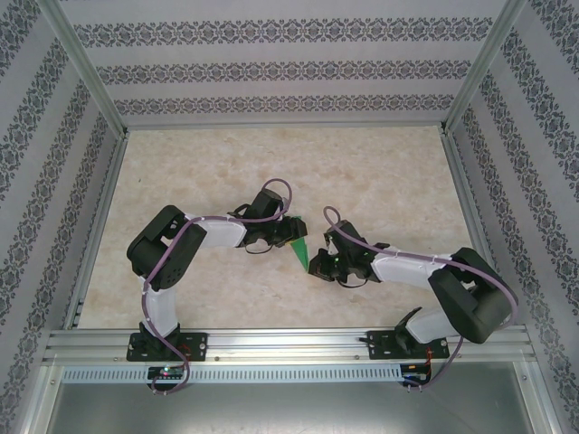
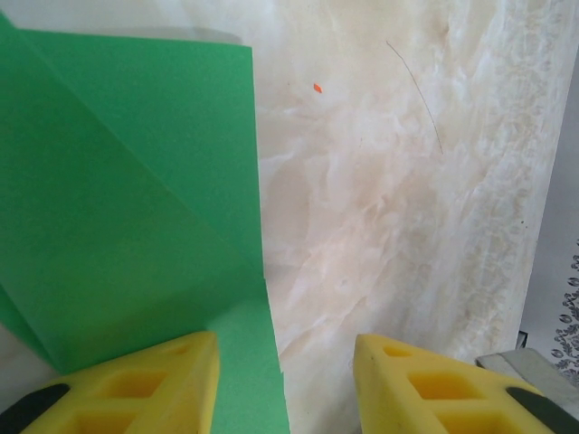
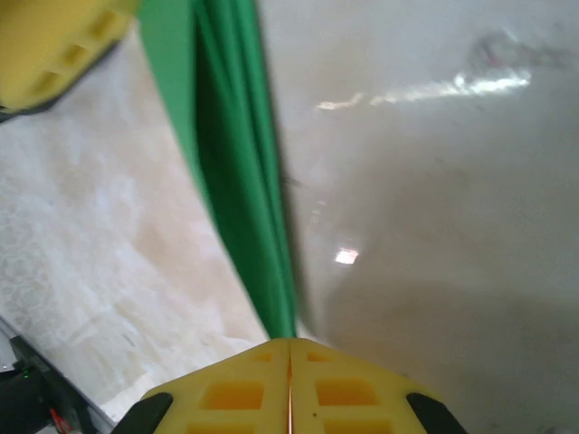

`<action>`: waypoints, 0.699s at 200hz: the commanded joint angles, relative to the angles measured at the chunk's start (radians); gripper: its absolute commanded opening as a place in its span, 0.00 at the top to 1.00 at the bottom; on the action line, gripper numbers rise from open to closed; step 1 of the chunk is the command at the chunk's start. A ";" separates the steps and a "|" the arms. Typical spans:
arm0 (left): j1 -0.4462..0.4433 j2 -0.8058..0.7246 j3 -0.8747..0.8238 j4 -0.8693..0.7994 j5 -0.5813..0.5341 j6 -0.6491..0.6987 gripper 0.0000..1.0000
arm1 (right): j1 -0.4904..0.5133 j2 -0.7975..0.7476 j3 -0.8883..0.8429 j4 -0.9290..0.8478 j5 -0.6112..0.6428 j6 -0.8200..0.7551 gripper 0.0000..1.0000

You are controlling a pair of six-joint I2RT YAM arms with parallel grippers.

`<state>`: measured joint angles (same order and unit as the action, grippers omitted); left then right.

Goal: Fold a paper plane with a square sheet of paper (pick it up from the middle)

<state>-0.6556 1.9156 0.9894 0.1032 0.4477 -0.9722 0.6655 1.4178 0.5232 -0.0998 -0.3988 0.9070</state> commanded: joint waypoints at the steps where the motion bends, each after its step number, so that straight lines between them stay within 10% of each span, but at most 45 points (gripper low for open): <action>1: 0.003 0.031 0.008 -0.049 -0.035 0.029 0.55 | 0.002 -0.005 0.084 0.017 -0.003 -0.027 0.92; 140: 0.004 0.036 0.026 -0.042 -0.021 0.041 0.55 | -0.018 0.270 0.020 0.190 0.072 0.027 0.96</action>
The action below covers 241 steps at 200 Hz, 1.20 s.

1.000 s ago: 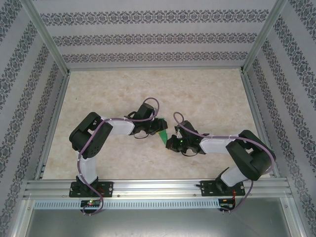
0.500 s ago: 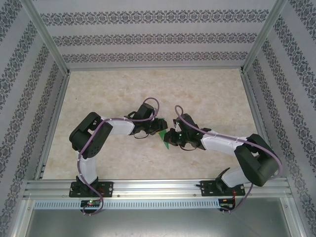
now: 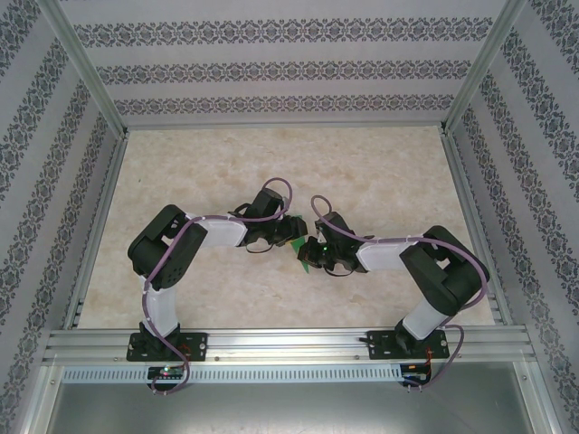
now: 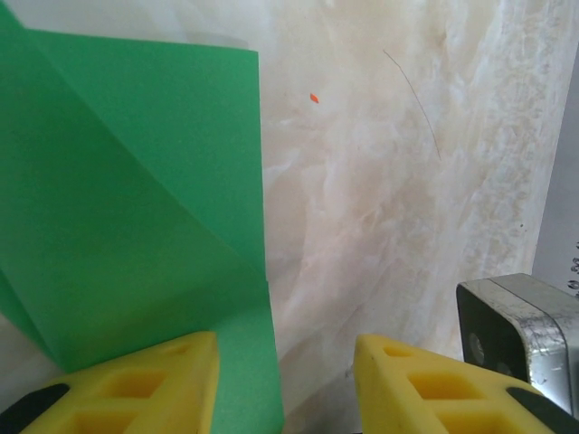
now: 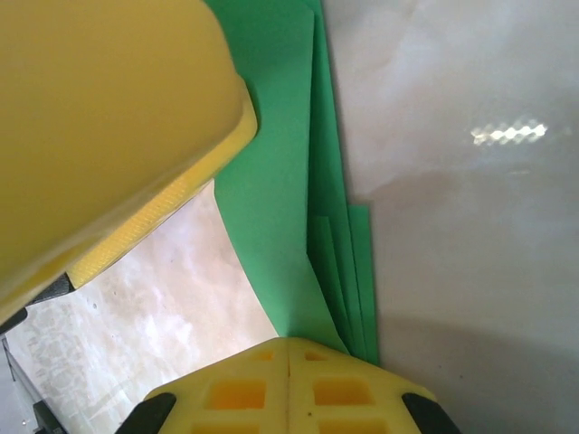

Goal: Fold a paper plane with a square sheet of paper (pick it up from the middle)

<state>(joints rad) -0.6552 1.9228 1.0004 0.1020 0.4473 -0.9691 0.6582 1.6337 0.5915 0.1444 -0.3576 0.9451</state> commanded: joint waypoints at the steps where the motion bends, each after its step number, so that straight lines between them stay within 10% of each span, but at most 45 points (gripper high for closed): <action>1: 0.003 0.029 0.016 -0.041 -0.022 0.040 0.55 | -0.011 0.054 -0.050 -0.055 0.031 -0.011 0.96; 241: 0.217 0.151 0.173 -0.097 0.010 0.301 0.56 | -0.088 0.032 -0.103 -0.160 -0.085 -0.138 1.00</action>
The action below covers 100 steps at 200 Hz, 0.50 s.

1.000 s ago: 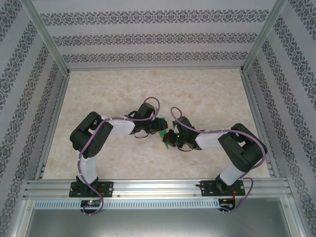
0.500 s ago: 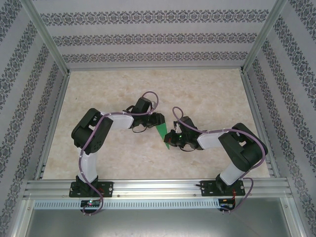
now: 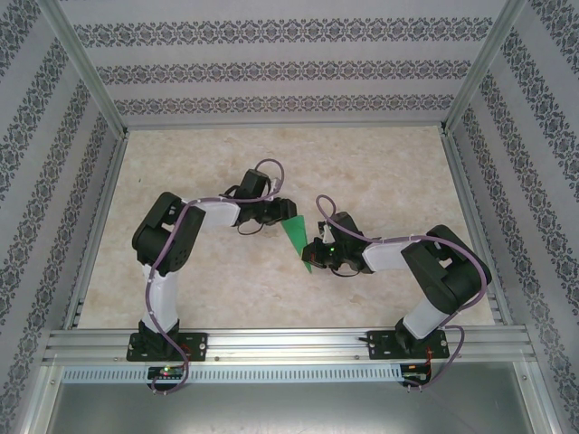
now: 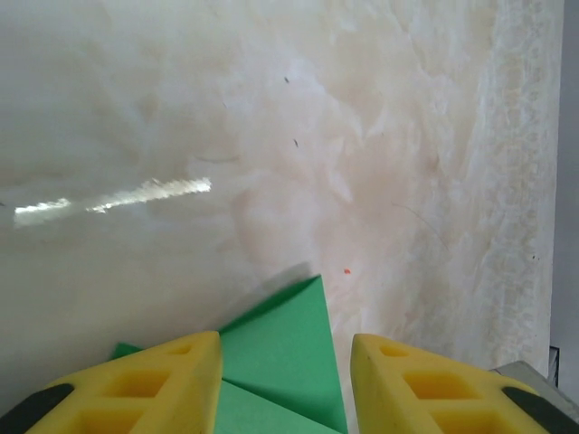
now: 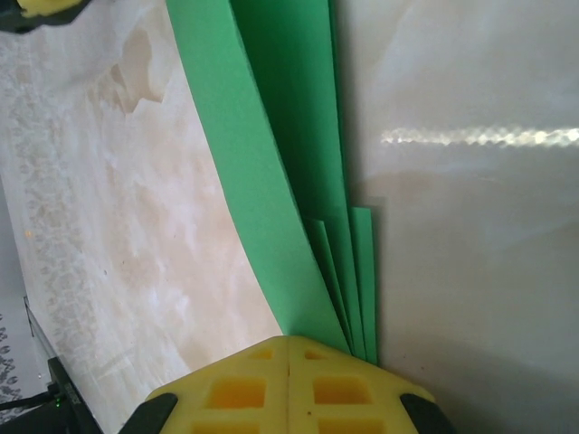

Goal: Fold a paper plane with a square sheet of paper (pick it up from the middle)

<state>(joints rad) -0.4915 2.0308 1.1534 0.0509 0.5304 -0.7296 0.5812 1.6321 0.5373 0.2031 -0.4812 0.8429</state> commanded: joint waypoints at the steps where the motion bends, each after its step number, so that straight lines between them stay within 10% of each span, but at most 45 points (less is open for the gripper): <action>1: 0.054 0.044 0.023 -0.049 -0.074 0.063 0.56 | -0.011 0.033 -0.048 -0.219 0.038 -0.036 1.00; 100: 0.082 -0.147 0.077 -0.168 -0.021 0.074 0.63 | -0.012 0.052 -0.004 -0.205 0.026 -0.032 1.00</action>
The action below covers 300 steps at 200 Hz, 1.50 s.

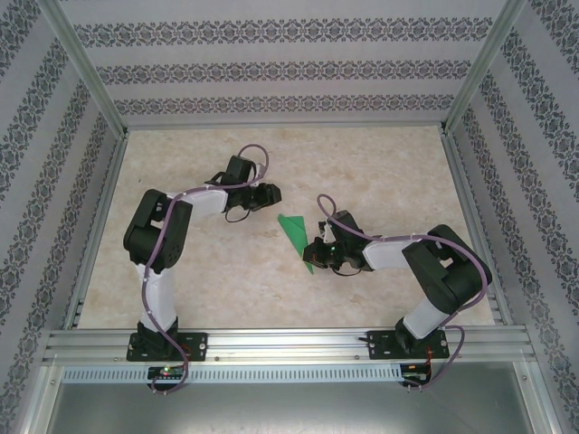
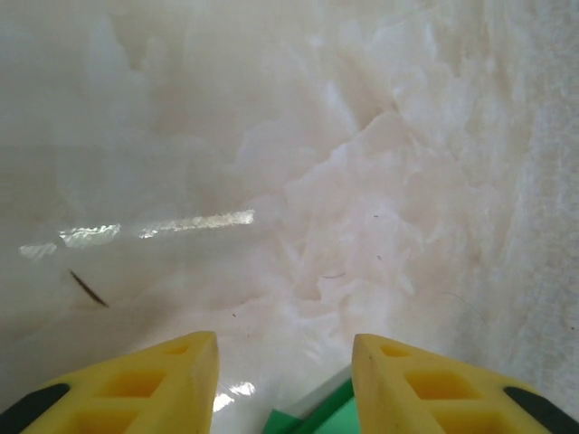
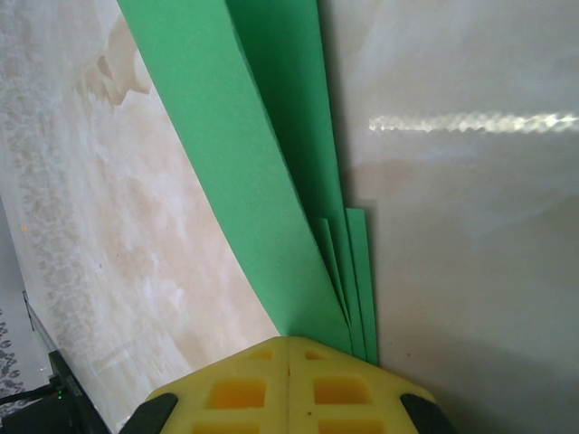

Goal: Fold a paper plane with a square sheet of paper (pick it up from the middle)

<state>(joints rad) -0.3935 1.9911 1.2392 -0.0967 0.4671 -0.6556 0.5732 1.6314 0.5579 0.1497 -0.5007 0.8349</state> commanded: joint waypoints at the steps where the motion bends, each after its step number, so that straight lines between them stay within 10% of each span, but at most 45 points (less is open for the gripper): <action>1: -0.017 -0.110 -0.014 -0.020 0.043 -0.004 0.63 | -0.004 0.053 -0.025 -0.151 0.045 -0.023 1.00; 54: -0.177 -0.194 -0.243 0.146 0.047 -0.153 0.91 | -0.004 0.069 -0.030 -0.118 0.051 -0.001 1.00; 107: -0.281 -0.072 -0.246 0.270 0.056 -0.250 0.97 | -0.004 0.079 -0.036 -0.108 0.053 0.001 1.00; 300: -0.058 0.098 -0.138 0.161 0.006 0.007 0.92 | -0.006 0.075 -0.055 -0.150 0.028 -0.045 1.00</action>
<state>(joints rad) -0.5251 2.0254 1.0737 0.1036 0.5850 -0.7288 0.5667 1.6524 0.5610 0.1738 -0.5297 0.8307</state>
